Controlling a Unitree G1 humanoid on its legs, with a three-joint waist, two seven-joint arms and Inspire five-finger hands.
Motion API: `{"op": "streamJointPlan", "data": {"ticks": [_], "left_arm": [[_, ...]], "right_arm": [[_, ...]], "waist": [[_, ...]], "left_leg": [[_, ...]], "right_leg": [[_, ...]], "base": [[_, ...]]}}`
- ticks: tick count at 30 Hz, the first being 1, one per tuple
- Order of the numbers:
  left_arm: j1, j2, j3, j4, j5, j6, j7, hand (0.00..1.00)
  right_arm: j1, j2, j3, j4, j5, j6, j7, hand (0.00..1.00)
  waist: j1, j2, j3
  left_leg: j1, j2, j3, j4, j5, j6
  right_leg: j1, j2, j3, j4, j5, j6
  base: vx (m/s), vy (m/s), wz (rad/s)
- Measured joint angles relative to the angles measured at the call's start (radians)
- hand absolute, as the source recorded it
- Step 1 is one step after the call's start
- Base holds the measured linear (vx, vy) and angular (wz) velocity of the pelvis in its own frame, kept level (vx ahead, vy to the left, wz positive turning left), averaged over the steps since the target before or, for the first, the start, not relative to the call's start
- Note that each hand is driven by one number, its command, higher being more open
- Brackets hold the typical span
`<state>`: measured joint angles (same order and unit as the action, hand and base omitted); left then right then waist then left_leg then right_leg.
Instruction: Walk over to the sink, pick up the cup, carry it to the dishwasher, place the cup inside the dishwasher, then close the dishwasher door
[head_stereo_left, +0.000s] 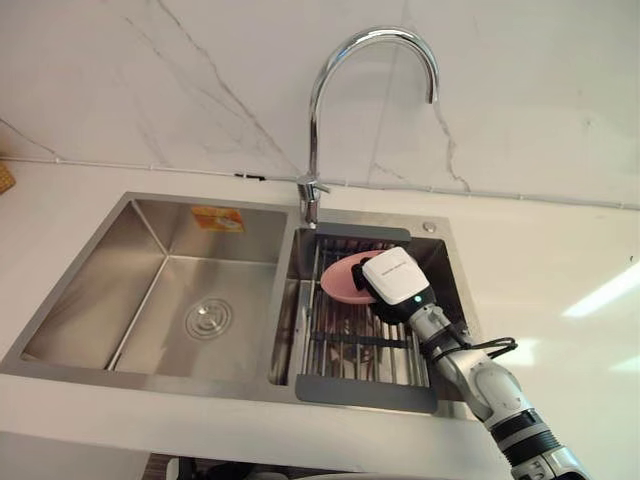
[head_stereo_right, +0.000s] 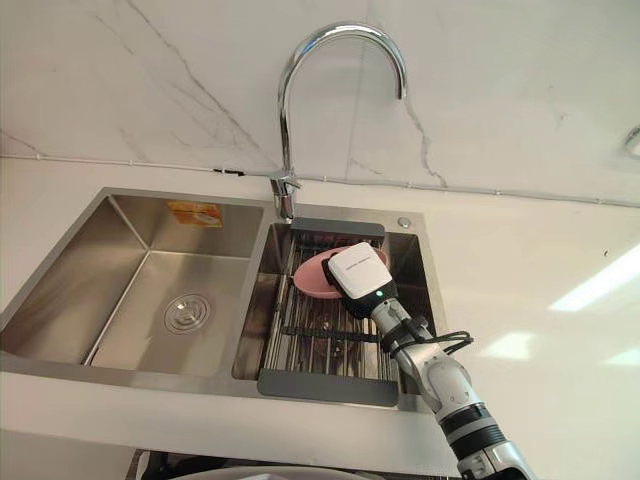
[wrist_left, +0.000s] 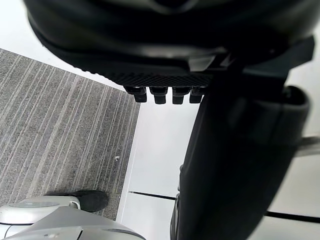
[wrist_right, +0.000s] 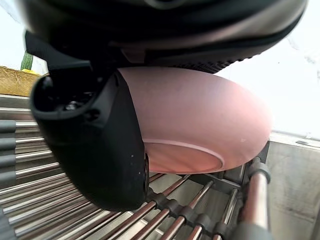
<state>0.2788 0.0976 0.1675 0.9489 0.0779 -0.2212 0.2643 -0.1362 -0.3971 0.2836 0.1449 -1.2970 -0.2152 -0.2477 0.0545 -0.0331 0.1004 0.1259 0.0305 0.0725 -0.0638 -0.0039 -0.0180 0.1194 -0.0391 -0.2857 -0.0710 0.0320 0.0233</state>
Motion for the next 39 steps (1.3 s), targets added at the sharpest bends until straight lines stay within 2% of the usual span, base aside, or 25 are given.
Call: {"op": "streamJointPlan", "data": {"ticks": [7, 13, 19, 21, 28, 34, 39], "left_arm": [[0.003, -0.001, 0.0, 0.0, 0.0, -0.007, 0.001, 1.0], [0.011, -0.001, 0.001, -0.001, 0.0, -0.018, 0.006, 1.0], [0.012, -0.003, 0.001, -0.003, 0.0, -0.023, 0.017, 1.0], [0.012, -0.003, 0.002, -0.003, 0.0, -0.024, 0.019, 1.0], [0.02, -0.008, 0.007, -0.003, 0.0, -0.025, 0.026, 1.0], [0.021, -0.021, 0.014, -0.004, 0.001, -0.033, 0.04, 1.0], [0.028, -0.028, 0.026, -0.008, 0.032, -0.05, 0.04, 1.0]], "right_arm": [[0.0, -0.004, -0.012, -0.013, 0.096, -0.009, -0.023, 0.0], [0.004, -0.019, -0.035, -0.066, 0.166, -0.04, -0.023, 0.0], [0.051, -0.037, -0.097, -0.161, 0.238, -0.054, -0.016, 0.0], [0.051, -0.036, -0.159, -0.217, 0.281, -0.052, -0.016, 0.0], [0.05, -0.035, -0.281, -0.326, 0.317, -0.047, -0.027, 0.0], [0.05, -0.033, -0.287, -0.398, 0.323, -0.054, -0.028, 0.0], [0.049, -0.032, -0.306, -0.414, 0.322, -0.085, -0.028, 0.0]], "waist": [[-0.003, 0.0, 0.0], [-0.015, 0.004, 0.003], [-0.017, 0.017, 0.01], [-0.017, 0.025, 0.011], [-0.02, 0.027, 0.011], [-0.019, 0.027, 0.01], [-0.013, 0.03, 0.01]], "left_leg": [[0.0, 0.001, 0.002, 0.001, 0.0, 0.0], [0.001, 0.003, 0.008, 0.002, -0.001, 0.0], [0.004, 0.009, 0.016, 0.006, -0.004, -0.002], [0.004, 0.009, 0.02, 0.01, -0.008, -0.002], [0.002, 0.016, 0.026, 0.019, -0.017, -0.003], [-0.001, 0.02, 0.027, 0.018, -0.018, -0.005], [-0.006, 0.023, 0.04, 0.027, -0.028, -0.007]], "right_leg": [[-0.001, 0.001, 0.003, 0.0, 0.0, 0.0], [-0.002, 0.002, 0.009, 0.002, 0.0, 0.0], [-0.002, 0.003, 0.016, 0.004, 0.0, 0.0], [-0.002, 0.003, 0.02, 0.005, 0.0, 0.0], [-0.002, 0.004, 0.029, 0.004, 0.0, -0.001], [-0.004, 0.008, 0.03, 0.004, -0.003, -0.004], [-0.017, 0.011, 0.045, 0.008, -0.005, -0.007]], "base": [[-0.01, 0.002, 0.0], [-0.01, 0.001, -0.01], [0.0, 0.0, -0.03], [-0.01, 0.002, -0.06], [-0.01, 0.005, -0.03], [0.0, 0.0, 0.0], [0.0, 0.004, -0.07]]}}
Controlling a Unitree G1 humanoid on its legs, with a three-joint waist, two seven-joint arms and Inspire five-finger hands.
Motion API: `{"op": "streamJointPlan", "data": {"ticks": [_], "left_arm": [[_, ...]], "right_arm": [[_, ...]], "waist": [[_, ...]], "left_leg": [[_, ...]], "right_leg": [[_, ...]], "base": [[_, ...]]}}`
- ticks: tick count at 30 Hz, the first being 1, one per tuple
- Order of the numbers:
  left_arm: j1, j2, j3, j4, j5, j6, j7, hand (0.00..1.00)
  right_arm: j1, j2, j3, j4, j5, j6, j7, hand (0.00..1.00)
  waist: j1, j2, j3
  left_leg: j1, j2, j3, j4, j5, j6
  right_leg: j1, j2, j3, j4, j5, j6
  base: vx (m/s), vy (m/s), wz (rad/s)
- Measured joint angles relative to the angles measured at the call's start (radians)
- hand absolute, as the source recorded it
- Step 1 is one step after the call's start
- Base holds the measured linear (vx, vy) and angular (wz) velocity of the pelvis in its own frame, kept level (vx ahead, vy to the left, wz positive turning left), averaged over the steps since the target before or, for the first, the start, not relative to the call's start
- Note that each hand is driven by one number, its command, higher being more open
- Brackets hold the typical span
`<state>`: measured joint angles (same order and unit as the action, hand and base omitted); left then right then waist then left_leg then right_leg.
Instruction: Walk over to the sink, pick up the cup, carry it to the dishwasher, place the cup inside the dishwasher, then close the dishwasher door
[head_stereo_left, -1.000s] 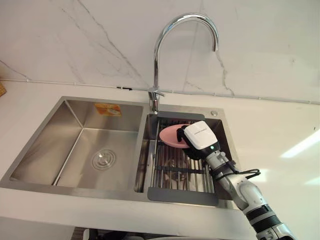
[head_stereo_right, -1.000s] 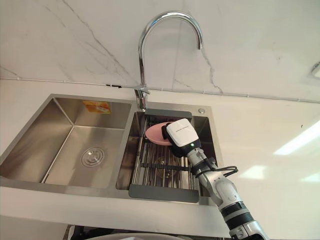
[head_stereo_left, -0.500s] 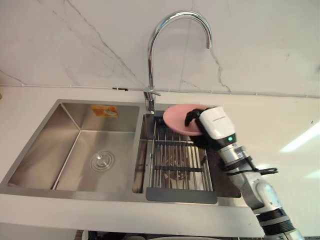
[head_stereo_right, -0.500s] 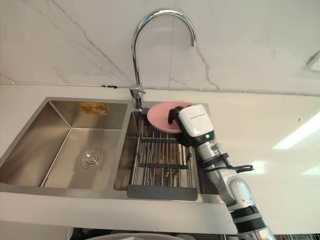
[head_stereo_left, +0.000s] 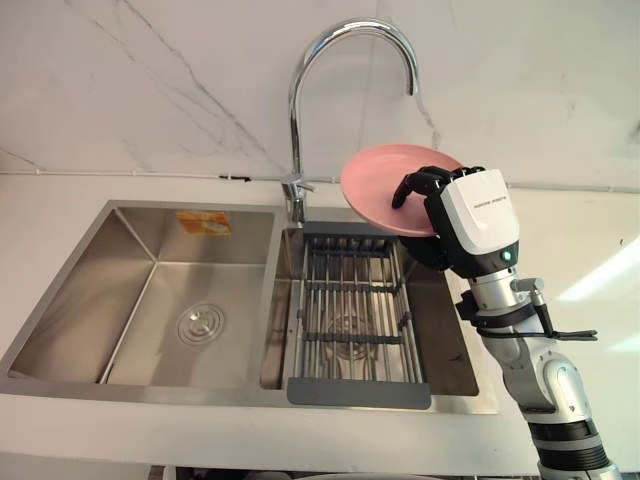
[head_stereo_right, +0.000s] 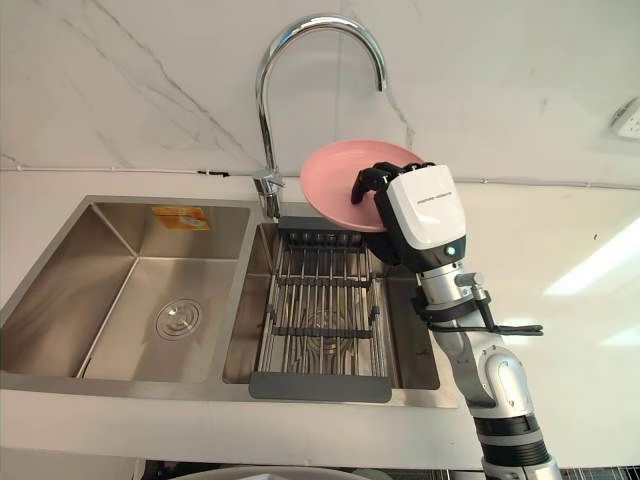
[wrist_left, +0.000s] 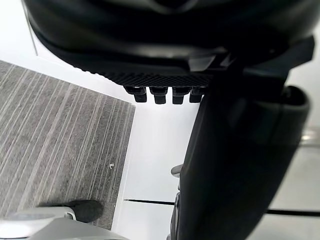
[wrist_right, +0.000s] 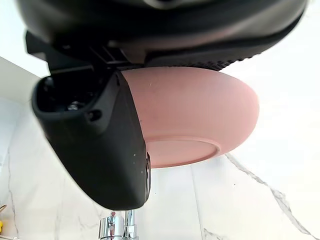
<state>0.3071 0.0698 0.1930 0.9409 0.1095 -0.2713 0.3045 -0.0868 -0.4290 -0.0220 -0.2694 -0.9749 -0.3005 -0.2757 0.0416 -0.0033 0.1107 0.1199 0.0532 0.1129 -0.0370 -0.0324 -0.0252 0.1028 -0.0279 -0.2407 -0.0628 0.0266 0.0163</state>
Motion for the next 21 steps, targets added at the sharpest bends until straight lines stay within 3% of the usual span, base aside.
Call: {"op": "streamJointPlan", "data": {"ticks": [1, 3, 5, 7, 10, 11, 14, 16, 18, 19, 21], "left_arm": [[0.003, -0.002, 0.003, -0.001, 0.0, 0.0, 0.0, 1.0], [0.024, -0.017, 0.02, -0.002, -0.003, -0.003, 0.004, 1.0], [0.035, -0.013, 0.024, -0.002, -0.01, -0.003, 0.015, 1.0], [0.046, -0.024, 0.026, 0.003, -0.015, 0.011, 0.023, 1.0], [0.061, -0.029, 0.023, 0.004, -0.014, 0.014, 0.022, 1.0], [0.058, -0.026, 0.015, 0.005, -0.013, 0.015, 0.022, 1.0], [0.07, -0.023, -0.005, 0.011, -0.015, 0.035, 0.02, 1.0], [0.073, -0.022, -0.006, 0.022, -0.014, 0.048, 0.019, 1.0], [0.072, -0.028, 0.0, 0.027, -0.017, 0.058, 0.025, 1.0], [0.071, -0.03, 0.002, 0.032, -0.042, 0.069, 0.026, 1.0], [0.07, -0.022, 0.02, 0.049, -0.083, 0.095, 0.028, 1.0]], "right_arm": [[0.0, 0.0, 0.0, 0.0, 0.0, -0.002, 0.0, 0.0], [0.0, -0.002, 0.0, -0.013, 0.0, -0.011, 0.0, 0.0], [0.0, 0.004, 0.0, -0.018, 0.0, -0.013, -0.001, 0.0], [0.0, -0.011, 0.0, -0.018, 0.0, -0.012, -0.003, 0.0], [0.003, -0.012, -0.036, -0.019, 0.0, 0.022, -0.029, 0.0], [0.007, -0.01, -0.063, -0.014, 0.0, 0.043, -0.03, 0.0], [0.054, -0.007, -0.128, 0.002, 0.0, 0.07, -0.03, 0.0], [0.066, 0.014, -0.161, 0.0, 0.0, 0.069, -0.036, 0.0], [0.064, 0.032, -0.169, -0.005, 0.0, 0.064, -0.05, 0.0], [0.061, 0.033, -0.16, -0.008, -0.003, 0.043, -0.054, 0.0], [0.057, 0.03, -0.124, -0.007, -0.011, 0.019, -0.067, 0.0]], "waist": [[0.007, 0.001, 0.001], [0.015, 0.022, 0.01], [0.024, 0.021, 0.015], [0.029, 0.028, 0.018], [0.013, 0.041, 0.011], [0.01, 0.037, 0.015], [-0.012, 0.009, 0.039], [-0.032, 0.002, 0.043], [-0.021, 0.015, 0.043], [-0.002, 0.006, 0.052], [0.009, 0.012, 0.047]], "left_leg": [[-0.008, 0.004, 0.012, 0.027, -0.018, 0.0], [-0.083, 0.039, 0.04, 0.258, -0.143, -0.007], [-0.132, 0.055, -0.015, 0.376, -0.171, -0.005], [-0.133, 0.051, -0.062, 0.407, -0.173, -0.003], [-0.12, 0.046, -0.105, 0.308, -0.174, -0.004], [-0.114, 0.039, -0.101, 0.259, -0.164, -0.024], [-0.077, -0.006, -0.071, 0.215, -0.138, -0.007], [-0.07, -0.011, -0.027, 0.199, -0.114, 0.007], [-0.068, 0.015, 0.058, 0.173, -0.092, 0.014], [-0.057, 0.03, 0.134, 0.165, -0.087, 0.012], [-0.038, 0.081, 0.225, 0.165, -0.082, 0.002]], "right_leg": [[-0.005, 0.003, 0.014, 0.007, -0.003, -0.002], [-0.021, 0.02, 0.067, 0.051, -0.026, -0.008], [-0.044, 0.04, 0.112, 0.082, -0.031, -0.016], [-0.063, 0.042, 0.159, 0.119, -0.035, -0.022], [-0.168, 0.054, 0.216, 0.196, -0.042, -0.024], [-0.216, 0.055, 0.243, 0.233, -0.042, -0.024], [-0.251, 0.036, 0.302, 0.281, -0.033, 0.001], [-0.257, 0.026, 0.317, 0.238, -0.031, 0.017], [-0.279, -0.038, 0.149, 0.236, -0.06, 0.009], [-0.326, -0.099, 0.013, 0.363, -0.083, -0.022], [-0.327, -0.184, -0.14, 0.549, -0.118, -0.071]], "base": [[0.01, 0.012, -0.5], [0.02, 0.016, -0.68], [0.01, -0.019, -0.79], [0.0, -0.05, -0.8], [-0.07, 0.011, -0.61], [-0.13, 0.033, -0.62], [-0.15, 0.059, -0.61], [-0.21, 0.045, -0.69], [-0.27, 0.023, -1.28], [-0.24, -0.01, -1.59], [-0.18, -0.063, -1.5]]}}
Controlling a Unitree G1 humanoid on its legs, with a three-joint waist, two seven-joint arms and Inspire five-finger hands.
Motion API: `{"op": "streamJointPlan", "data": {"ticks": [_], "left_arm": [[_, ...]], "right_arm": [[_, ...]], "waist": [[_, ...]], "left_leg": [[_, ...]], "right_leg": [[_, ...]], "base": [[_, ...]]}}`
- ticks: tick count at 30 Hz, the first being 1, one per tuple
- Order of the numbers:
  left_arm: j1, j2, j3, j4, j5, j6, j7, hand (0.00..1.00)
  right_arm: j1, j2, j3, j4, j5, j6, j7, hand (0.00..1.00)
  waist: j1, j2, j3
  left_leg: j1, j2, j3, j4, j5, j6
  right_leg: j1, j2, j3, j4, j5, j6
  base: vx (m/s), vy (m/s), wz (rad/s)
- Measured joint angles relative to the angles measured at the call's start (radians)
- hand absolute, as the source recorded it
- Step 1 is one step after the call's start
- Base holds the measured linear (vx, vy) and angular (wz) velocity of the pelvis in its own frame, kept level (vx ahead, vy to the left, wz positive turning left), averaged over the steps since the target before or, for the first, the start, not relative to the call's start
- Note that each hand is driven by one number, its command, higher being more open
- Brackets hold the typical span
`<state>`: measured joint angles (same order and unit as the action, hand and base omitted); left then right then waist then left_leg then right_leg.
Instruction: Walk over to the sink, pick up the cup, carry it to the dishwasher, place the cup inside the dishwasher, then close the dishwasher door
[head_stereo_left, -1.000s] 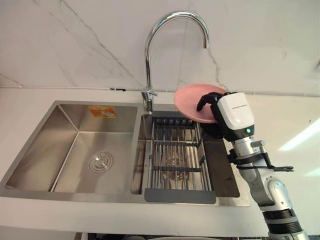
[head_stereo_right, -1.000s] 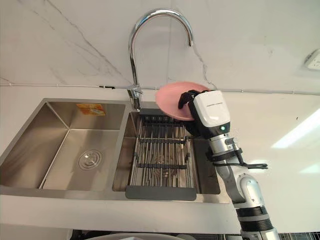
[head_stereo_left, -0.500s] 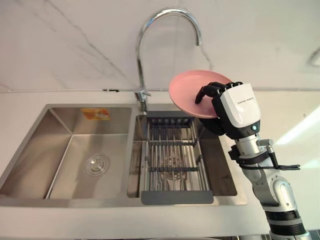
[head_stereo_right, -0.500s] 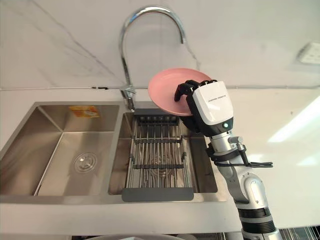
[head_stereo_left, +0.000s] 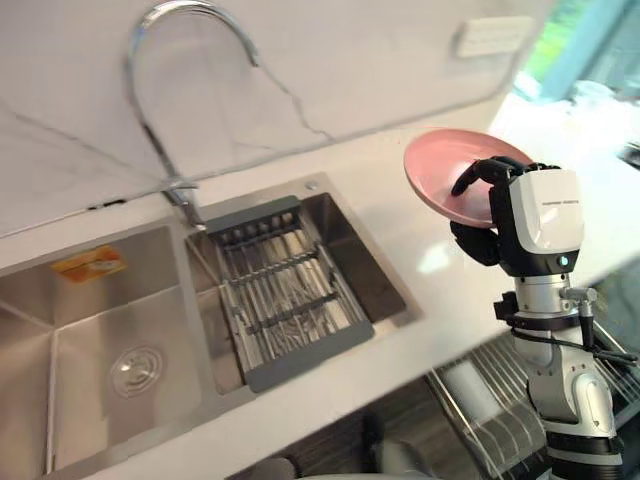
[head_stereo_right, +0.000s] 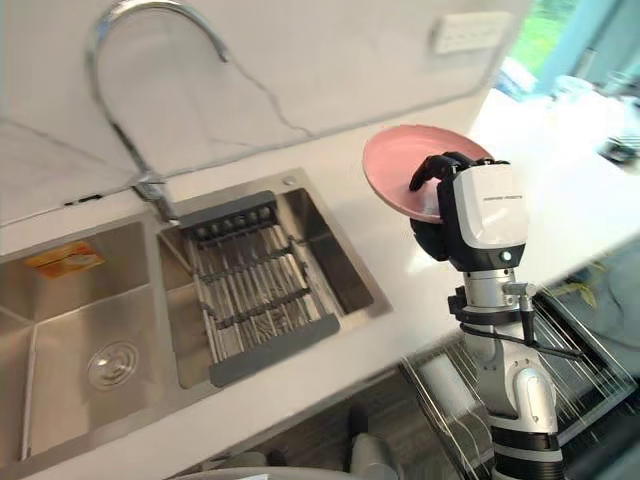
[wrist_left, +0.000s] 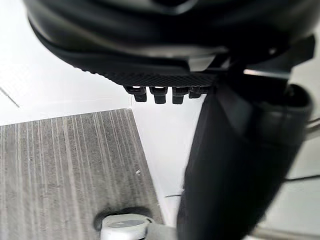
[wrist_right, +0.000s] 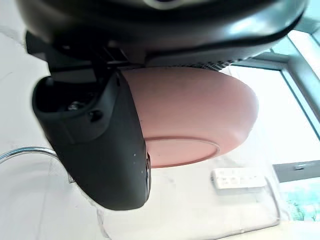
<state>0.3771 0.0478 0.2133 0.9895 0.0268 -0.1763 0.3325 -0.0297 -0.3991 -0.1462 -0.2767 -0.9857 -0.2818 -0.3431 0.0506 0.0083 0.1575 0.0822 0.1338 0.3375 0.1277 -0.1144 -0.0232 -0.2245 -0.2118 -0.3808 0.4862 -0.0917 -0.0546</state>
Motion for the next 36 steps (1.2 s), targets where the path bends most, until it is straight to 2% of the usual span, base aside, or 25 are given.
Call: {"op": "streamJointPlan", "data": {"ticks": [2, 3, 4, 5, 6, 7, 8, 9, 10, 12, 13, 14, 16, 17, 20, 23, 27, 32, 36], "left_arm": [[0.002, 0.022, 0.017, 0.001, -0.008, 0.003, 0.001, 1.0], [0.006, 0.05, 0.023, 0.0, -0.011, 0.003, 0.005, 1.0], [-0.006, 0.049, 0.026, -0.003, -0.017, 0.006, 0.006, 1.0], [-0.021, 0.048, 0.026, -0.003, -0.03, 0.009, 0.006, 1.0], [-0.034, 0.042, 0.024, 0.0, -0.039, 0.011, 0.006, 1.0], [-0.039, 0.037, 0.031, 0.003, -0.041, 0.01, 0.007, 1.0], [-0.054, 0.055, 0.043, 0.001, -0.044, 0.012, 0.013, 1.0], [-0.055, 0.071, 0.053, 0.0, -0.045, 0.017, 0.013, 1.0], [-0.055, 0.088, 0.056, -0.001, -0.046, 0.02, 0.013, 1.0], [-0.055, 0.122, 0.076, -0.008, -0.045, 0.02, 0.013, 1.0], [-0.056, 0.146, 0.098, -0.014, -0.045, 0.02, 0.013, 1.0], [-0.065, 0.147, 0.119, -0.017, -0.044, 0.021, 0.012, 1.0], [-0.061, 0.113, 0.121, -0.036, -0.018, 0.018, 0.002, 1.0], [-0.057, 0.075, 0.093, -0.049, 0.014, 0.009, -0.017, 1.0], [-0.047, 0.021, 0.05, -0.05, 0.055, -0.013, -0.029, 1.0], [-0.036, 0.027, 0.038, -0.05, 0.09, -0.026, -0.03, 1.0], [-0.042, 0.035, -0.006, -0.05, 0.092, -0.035, -0.031, 1.0], [-0.078, 0.036, -0.015, -0.051, 0.094, -0.059, -0.037, 1.0], [-0.137, 0.056, -0.028, -0.07, 0.09, -0.062, -0.051, 1.0]], "right_arm": [[-0.01, -0.005, 0.025, 0.003, -0.012, -0.008, -0.015, 0.0], [-0.038, -0.017, 0.049, 0.022, -0.028, -0.007, -0.017, 0.0], [-0.071, -0.041, 0.069, 0.041, -0.034, -0.001, -0.016, 0.0], [-0.099, -0.06, 0.082, 0.064, -0.035, 0.012, -0.014, 0.0], [-0.13, -0.079, 0.083, 0.085, -0.034, 0.031, -0.006, 0.0], [-0.145, -0.075, 0.078, 0.089, -0.033, 0.041, -0.002, 0.0], [-0.154, -0.081, 0.073, 0.096, -0.027, 0.054, 0.001, 0.0], [-0.155, -0.093, 0.073, 0.107, -0.022, 0.056, 0.018, 0.0], [-0.156, -0.101, 0.073, 0.106, -0.015, 0.053, 0.031, 0.0], [-0.162, -0.108, 0.073, 0.103, 0.004, 0.04, 0.055, 0.0], [-0.164, -0.108, 0.072, 0.096, 0.021, 0.036, 0.074, 0.0], [-0.159, -0.111, 0.065, 0.094, 0.03, 0.036, 0.091, 0.0], [-0.104, -0.109, 0.027, 0.089, 0.044, 0.037, 0.117, 0.0], [-0.051, -0.106, -0.009, 0.089, 0.045, 0.043, 0.131, 0.0], [0.03, -0.068, -0.06, 0.089, 0.044, 0.047, 0.151, 0.0], [0.081, 0.011, -0.07, 0.093, 0.042, 0.044, 0.159, 0.0], [0.101, 0.062, -0.058, 0.161, 0.035, 0.022, 0.171, 0.0], [0.081, 0.071, -0.02, 0.265, 0.008, 0.027, 0.171, 0.0], [-0.011, 0.068, 0.035, 0.384, -0.003, 0.083, 0.162, 0.0]], "waist": [[0.016, -0.016, -0.007], [0.02, -0.049, -0.019], [0.021, -0.054, -0.01], [0.03, -0.065, -0.006], [0.057, -0.034, -0.017], [0.077, -0.036, -0.013], [0.066, -0.057, -0.006], [0.063, -0.066, -0.01], [0.066, -0.068, -0.012], [0.072, -0.092, -0.027], [0.073, -0.119, -0.045], [0.074, -0.114, -0.048], [0.07, -0.088, -0.058], [0.069, -0.071, -0.067], [0.055, -0.046, -0.082], [0.033, -0.047, -0.082], [0.03, -0.044, -0.081], [0.033, -0.039, -0.048], [0.033, -0.029, 0.017]], "left_leg": [[0.005, 0.039, 0.059, 0.014, 0.011, -0.019], [-0.014, 0.042, 0.088, 0.06, -0.005, -0.039], [-0.042, 0.067, 0.07, 0.096, -0.033, -0.061], [-0.057, 0.034, 0.038, 0.112, -0.048, -0.054], [-0.077, 0.017, 0.022, 0.096, -0.036, -0.026], [-0.068, 0.034, 0.074, 0.08, -0.033, -0.01], [-0.077, 0.045, 0.088, 0.091, -0.02, -0.012], [-0.079, 0.062, 0.093, 0.106, -0.018, -0.019], [-0.083, 0.077, 0.096, 0.109, -0.011, -0.031], [-0.104, 0.108, 0.107, 0.125, 0.001, -0.059], [-0.137, 0.133, 0.11, 0.152, 0.013, -0.093], [-0.151, 0.161, 0.106, 0.157, 0.031, -0.122], [-0.148, 0.184, 0.101, 0.117, 0.076, -0.14], [-0.138, 0.185, 0.093, 0.072, 0.109, -0.143], [-0.098, 0.169, 0.104, -0.022, 0.169, -0.149], [-0.087, 0.136, 0.107, -0.071, 0.205, -0.143], [-0.068, 0.09, 0.095, -0.164, 0.266, -0.13], [-0.124, 0.066, 0.057, -0.22, 0.317, -0.119], [-0.215, 0.055, 0.029, -0.22, 0.35, -0.107]], "right_leg": [[0.038, -0.096, -0.079, 0.085, -0.014, -0.015], [0.071, -0.163, -0.114, 0.071, 0.086, -0.041], [0.063, -0.132, -0.14, 0.05, 0.083, -0.036], [0.062, -0.106, -0.131, -0.012, 0.086, -0.038], [0.099, -0.005, -0.069, -0.201, 0.129, -0.031], [0.091, 0.006, -0.063, -0.166, 0.084, -0.075], [0.077, -0.055, -0.076, 0.022, -0.012, -0.113], [0.123, -0.107, -0.089, 0.077, -0.049, -0.081], [0.161, -0.13, -0.096, 0.06, -0.057, -0.058], [0.213, -0.146, -0.108, -0.031, -0.038, -0.025], [0.235, -0.142, -0.103, -0.113, 0.005, 0.041], [0.243, -0.106, -0.119, -0.143, -0.028, 0.095], [0.242, -0.072, -0.129, -0.151, -0.047, 0.124], [0.242, -0.062, -0.138, -0.151, -0.049, 0.127], [0.242, -0.058, -0.144, -0.154, -0.052, 0.132], [0.239, -0.078, -0.145, -0.159, -0.069, 0.171], [0.238, -0.098, -0.157, -0.163, -0.081, 0.203], [0.166, -0.127, -0.188, -0.114, -0.093, 0.203], [0.079, -0.147, -0.203, -0.07, -0.092, 0.195]], "base": [[-0.03, -0.191, -1.13], [-0.01, -0.26, -1.02], [-0.08, -0.236, -1.0], [-0.17, -0.125, -1.23], [-0.17, -0.036, -1.34], [-0.16, -0.048, -1.18], [-0.1, -0.144, -0.66], [-0.12, -0.278, -0.37], [-0.09, -0.285, -0.32], [-0.08, -0.286, -0.33], [-0.11, -0.428, -0.34], [-0.1, -0.422, -0.29], [-0.07, -0.331, -0.04], [-0.07, -0.278, 0.13], [-0.05, -0.113, 0.02], [-0.07, -0.02, 0.03], [-0.07, 0.018, 0.16], [-0.11, 0.026, 0.25], [-0.08, 0.014, 0.23]]}}
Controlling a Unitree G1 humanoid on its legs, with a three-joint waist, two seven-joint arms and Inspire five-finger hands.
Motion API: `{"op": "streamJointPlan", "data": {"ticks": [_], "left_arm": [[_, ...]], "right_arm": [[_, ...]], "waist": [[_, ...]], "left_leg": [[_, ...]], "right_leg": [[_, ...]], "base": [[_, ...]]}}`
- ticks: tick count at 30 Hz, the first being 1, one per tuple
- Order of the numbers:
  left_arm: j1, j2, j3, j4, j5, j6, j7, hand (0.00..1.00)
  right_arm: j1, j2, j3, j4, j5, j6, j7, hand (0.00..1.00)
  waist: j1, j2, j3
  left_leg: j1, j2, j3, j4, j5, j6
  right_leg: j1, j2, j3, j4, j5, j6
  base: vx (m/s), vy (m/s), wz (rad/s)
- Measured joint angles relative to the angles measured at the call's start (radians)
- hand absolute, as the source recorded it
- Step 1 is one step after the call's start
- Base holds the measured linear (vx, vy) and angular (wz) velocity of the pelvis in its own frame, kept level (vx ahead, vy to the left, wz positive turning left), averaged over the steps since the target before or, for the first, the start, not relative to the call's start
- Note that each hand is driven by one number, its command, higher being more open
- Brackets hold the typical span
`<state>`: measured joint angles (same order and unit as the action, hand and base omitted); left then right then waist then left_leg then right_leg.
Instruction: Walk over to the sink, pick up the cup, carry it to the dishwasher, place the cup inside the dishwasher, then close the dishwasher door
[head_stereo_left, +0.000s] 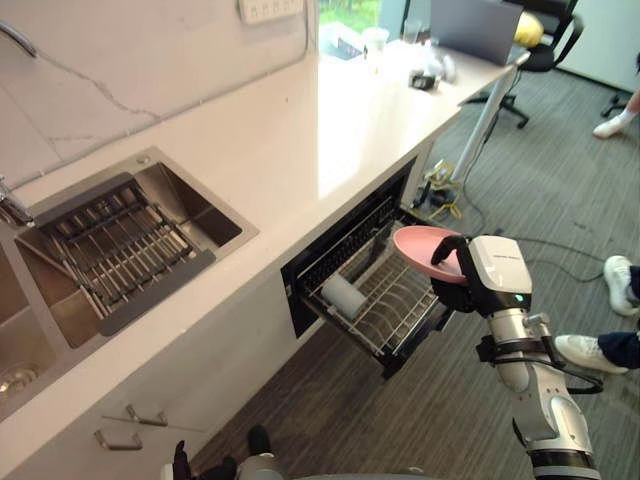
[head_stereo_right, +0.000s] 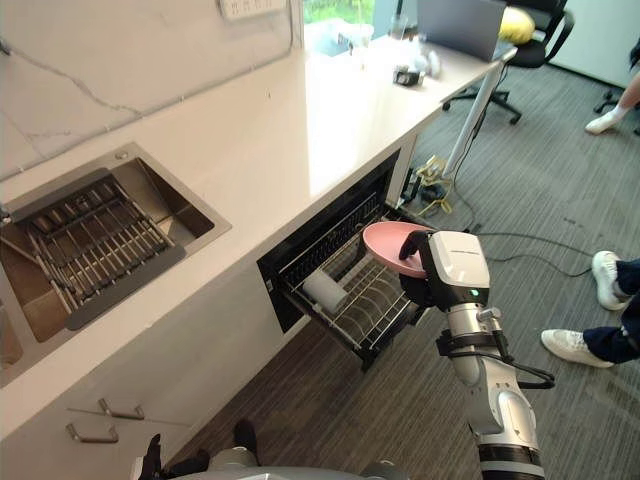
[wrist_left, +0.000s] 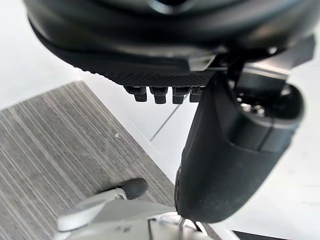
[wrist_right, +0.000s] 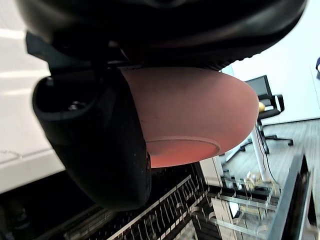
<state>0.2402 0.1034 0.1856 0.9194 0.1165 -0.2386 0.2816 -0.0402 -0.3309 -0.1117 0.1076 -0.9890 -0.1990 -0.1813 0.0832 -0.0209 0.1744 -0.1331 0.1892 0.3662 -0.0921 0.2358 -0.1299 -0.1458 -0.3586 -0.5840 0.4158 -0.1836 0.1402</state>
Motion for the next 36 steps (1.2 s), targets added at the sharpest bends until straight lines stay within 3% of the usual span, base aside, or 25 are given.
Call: {"op": "streamJointPlan", "data": {"ticks": [3, 11, 17, 21, 25, 26, 36], "left_arm": [[-0.052, 0.007, -0.016, -0.021, -0.013, -0.014, -0.003, 1.0], [-0.141, 0.0, -0.097, -0.067, -0.086, -0.062, -0.019, 1.0], [-0.159, -0.009, -0.158, -0.098, -0.145, -0.074, -0.027, 1.0], [-0.183, -0.029, -0.175, -0.099, -0.179, -0.076, -0.033, 1.0], [-0.193, -0.034, -0.196, -0.102, -0.218, -0.076, -0.042, 1.0], [-0.193, -0.037, -0.198, -0.102, -0.219, -0.076, -0.043, 1.0], [-0.197, -0.069, -0.218, -0.132, -0.246, -0.073, -0.076, 1.0]], "right_arm": [[-0.115, -0.007, 0.039, 0.109, 0.0, 0.067, -0.013, 0.0], [-0.46, -0.155, 0.095, 0.356, 0.026, 0.166, -0.092, 0.0], [-0.662, -0.254, 0.18, 0.527, 0.061, 0.196, -0.124, 0.0], [-0.792, -0.312, 0.24, 0.615, 0.104, 0.209, -0.128, 0.0], [-0.867, -0.342, 0.279, 0.674, 0.147, 0.215, -0.14, 0.0], [-0.887, -0.348, 0.279, 0.693, 0.18, 0.217, -0.138, 1.0], [-0.899, -0.371, 0.266, 0.769, 0.4, 0.217, -0.108, 1.0]], "waist": [[0.011, 0.007, 0.075], [0.026, 0.076, 0.245], [0.044, 0.124, 0.28], [0.06, 0.171, 0.301], [0.066, 0.193, 0.306], [0.067, 0.199, 0.306], [0.064, 0.241, 0.307]], "left_leg": [[-0.061, -0.01, -0.01, 0.005, 0.026, 0.023], [-0.163, -0.047, -0.016, 0.005, 0.046, 0.046], [-0.209, -0.063, -0.026, 0.005, 0.049, 0.05], [-0.231, -0.07, -0.05, 0.005, 0.049, 0.05], [-0.237, -0.076, -0.055, 0.005, 0.049, 0.05], [-0.238, -0.078, -0.057, 0.005, 0.049, 0.05], [-0.224, -0.104, -0.079, 0.005, 0.05, 0.051]], "right_leg": [[-0.06, -0.015, 0.001, 0.026, 0.006, -0.008], [-0.166, -0.056, 0.008, 0.045, 0.035, -0.004], [-0.215, -0.073, 0.01, 0.055, 0.039, 0.0], [-0.24, -0.081, 0.007, 0.057, 0.041, 0.003], [-0.246, -0.088, 0.005, 0.061, 0.041, 0.003], [-0.247, -0.091, 0.005, 0.063, 0.042, 0.003], [-0.232, -0.122, 0.002, 0.076, 0.045, 0.01]], "base": [[-0.03, 0.016, 0.14], [-0.02, 0.023, 0.07], [-0.01, -0.004, 0.04], [-0.02, -0.021, 0.03], [-0.03, -0.028, 0.03], [-0.03, -0.02, 0.03], [-0.05, -0.024, 0.04]]}}
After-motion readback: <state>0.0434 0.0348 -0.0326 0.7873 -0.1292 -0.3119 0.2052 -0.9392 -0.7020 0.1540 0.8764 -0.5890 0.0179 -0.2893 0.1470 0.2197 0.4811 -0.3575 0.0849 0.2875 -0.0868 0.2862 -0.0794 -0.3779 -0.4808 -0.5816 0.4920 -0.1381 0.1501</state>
